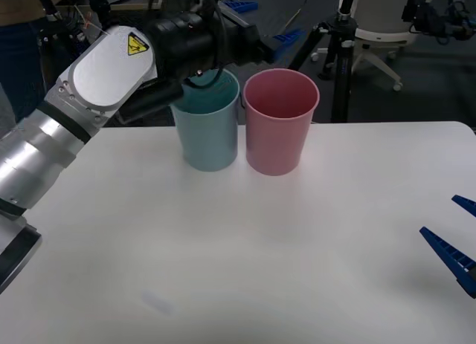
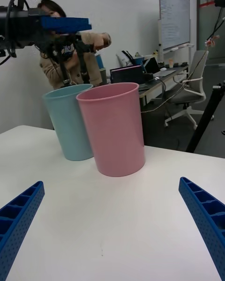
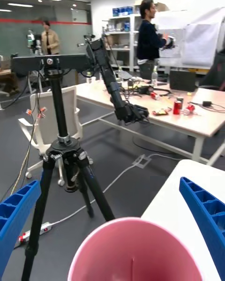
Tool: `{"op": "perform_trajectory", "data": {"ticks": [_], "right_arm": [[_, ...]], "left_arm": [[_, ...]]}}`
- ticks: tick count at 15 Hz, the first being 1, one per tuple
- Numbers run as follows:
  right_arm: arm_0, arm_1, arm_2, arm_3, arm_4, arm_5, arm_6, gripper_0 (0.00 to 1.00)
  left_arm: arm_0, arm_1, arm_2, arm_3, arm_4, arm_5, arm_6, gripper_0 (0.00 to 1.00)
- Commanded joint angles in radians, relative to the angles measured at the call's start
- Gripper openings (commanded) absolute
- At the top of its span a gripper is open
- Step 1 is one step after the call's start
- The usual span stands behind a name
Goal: Grasp the object on the table and drop it into the matching bin: aluminum can to the light blue bin, PET bottle to the pink bin.
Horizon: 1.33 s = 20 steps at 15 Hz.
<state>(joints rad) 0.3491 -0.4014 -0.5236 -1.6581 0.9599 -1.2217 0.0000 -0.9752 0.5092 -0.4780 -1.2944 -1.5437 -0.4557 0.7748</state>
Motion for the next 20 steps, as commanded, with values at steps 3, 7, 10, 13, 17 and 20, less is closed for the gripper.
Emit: {"op": "perform_trajectory", "data": {"ticks": [3,7,10,13,17,20], "right_arm": [[0.000,0.000,0.000,0.000,0.000,0.000,0.000,1.00],[0.000,0.000,0.000,0.000,0.000,0.000,0.000,1.00],[0.000,0.000,0.000,0.000,0.000,0.000,0.000,1.00],[0.000,0.000,0.000,0.000,0.000,0.000,0.000,1.00],[0.000,0.000,0.000,0.000,0.000,0.000,0.000,1.00],[0.000,0.000,0.000,0.000,0.000,0.000,0.000,1.00]], "left_arm": [[0.046,0.169,-0.011,-0.135,0.159,-0.077,-0.014,1.00],[0.130,0.328,-0.011,-0.298,0.304,-0.077,-0.042,1.00],[0.179,0.433,-0.010,-0.359,0.464,-0.077,-0.158,1.00],[0.216,0.508,-0.008,-0.372,0.594,-0.077,-0.267,1.00],[0.288,0.552,0.033,-0.376,0.702,-0.077,-0.350,1.00],[0.355,0.555,0.114,-0.381,0.703,-0.147,-0.354,1.00]]}}
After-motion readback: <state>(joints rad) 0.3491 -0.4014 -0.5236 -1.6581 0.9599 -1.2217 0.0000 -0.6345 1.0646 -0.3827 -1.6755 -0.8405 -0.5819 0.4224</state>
